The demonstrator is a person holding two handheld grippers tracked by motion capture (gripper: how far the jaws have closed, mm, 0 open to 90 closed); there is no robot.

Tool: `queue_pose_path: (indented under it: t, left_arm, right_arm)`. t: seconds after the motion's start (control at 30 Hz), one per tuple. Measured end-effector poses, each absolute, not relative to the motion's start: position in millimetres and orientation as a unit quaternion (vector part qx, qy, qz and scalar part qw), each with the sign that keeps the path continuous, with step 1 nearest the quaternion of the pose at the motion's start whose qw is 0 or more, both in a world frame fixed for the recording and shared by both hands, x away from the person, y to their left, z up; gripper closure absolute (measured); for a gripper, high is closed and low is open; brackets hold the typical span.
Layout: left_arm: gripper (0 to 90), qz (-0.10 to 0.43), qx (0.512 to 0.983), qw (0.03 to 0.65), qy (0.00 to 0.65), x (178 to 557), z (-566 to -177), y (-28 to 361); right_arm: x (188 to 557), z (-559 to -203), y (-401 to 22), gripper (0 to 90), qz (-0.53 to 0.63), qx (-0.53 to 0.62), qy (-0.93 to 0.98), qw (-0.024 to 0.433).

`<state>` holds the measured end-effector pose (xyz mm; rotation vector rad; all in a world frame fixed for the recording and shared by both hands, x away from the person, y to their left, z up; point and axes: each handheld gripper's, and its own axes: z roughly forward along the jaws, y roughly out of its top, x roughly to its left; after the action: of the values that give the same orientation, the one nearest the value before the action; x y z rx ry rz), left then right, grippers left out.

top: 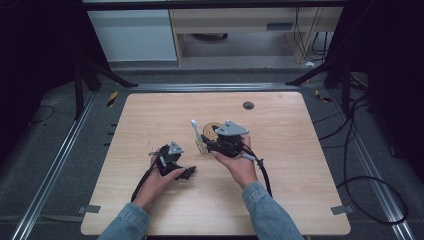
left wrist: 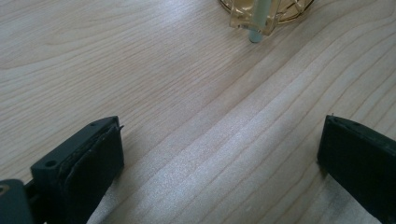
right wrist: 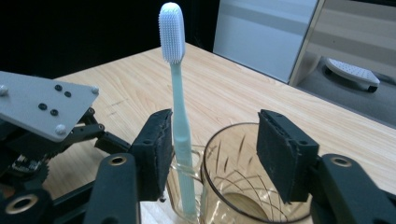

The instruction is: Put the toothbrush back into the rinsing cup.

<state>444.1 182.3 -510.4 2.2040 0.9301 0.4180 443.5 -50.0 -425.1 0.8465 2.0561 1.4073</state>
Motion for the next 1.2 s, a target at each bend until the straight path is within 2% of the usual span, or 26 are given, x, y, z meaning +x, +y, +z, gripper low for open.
queue_pose_path:
  t: [0.17, 0.37, 0.67, 1.2]
  left_arm:
    - [0.0, 0.162, 0.850, 0.349, 0.359, 444, -510, 182]
    - [0.0, 0.162, 0.850, 0.349, 0.360, 444, -510, 182]
    - [0.0, 0.163, 0.850, 0.349, 0.360, 444, -510, 182]
    - [0.0, 0.163, 0.850, 0.349, 0.360, 444, -510, 182]
  right_arm:
    - [441, -422, -58, 31.8, 0.495, 0.325, 0.766, 0.251]
    - [438, -415, -71, 21.7, 0.474, 0.341, 0.773, 0.247]
    - [440, -409, -96, 11.6, 0.449, 0.388, 0.768, 0.241]
    - [436, -409, -143, 6.7, 0.416, 0.409, 0.779, 0.230]
